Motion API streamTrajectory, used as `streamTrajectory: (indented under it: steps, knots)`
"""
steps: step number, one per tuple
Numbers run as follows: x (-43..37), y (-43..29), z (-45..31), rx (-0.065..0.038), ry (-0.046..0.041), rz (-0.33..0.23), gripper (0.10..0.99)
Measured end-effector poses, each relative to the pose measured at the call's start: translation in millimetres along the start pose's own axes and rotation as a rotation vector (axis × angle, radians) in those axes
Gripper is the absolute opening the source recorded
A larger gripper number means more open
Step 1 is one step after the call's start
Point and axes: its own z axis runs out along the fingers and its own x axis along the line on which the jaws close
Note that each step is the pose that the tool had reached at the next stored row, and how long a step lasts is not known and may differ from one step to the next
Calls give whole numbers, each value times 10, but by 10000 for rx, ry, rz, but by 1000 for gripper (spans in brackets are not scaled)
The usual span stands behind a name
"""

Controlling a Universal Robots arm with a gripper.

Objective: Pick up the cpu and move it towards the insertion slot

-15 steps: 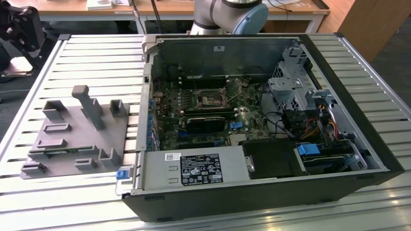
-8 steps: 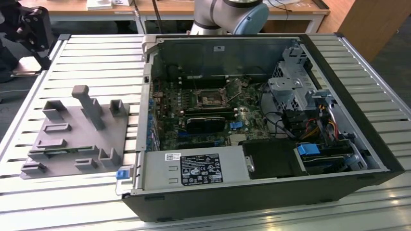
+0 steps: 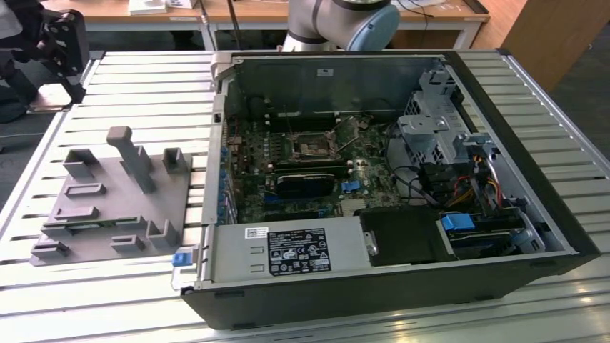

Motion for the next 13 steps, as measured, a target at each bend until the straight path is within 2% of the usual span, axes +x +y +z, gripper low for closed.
streamTrajectory:
  steps: [13]
  knots:
    - [-175,-2,-1,0,0,0,541]
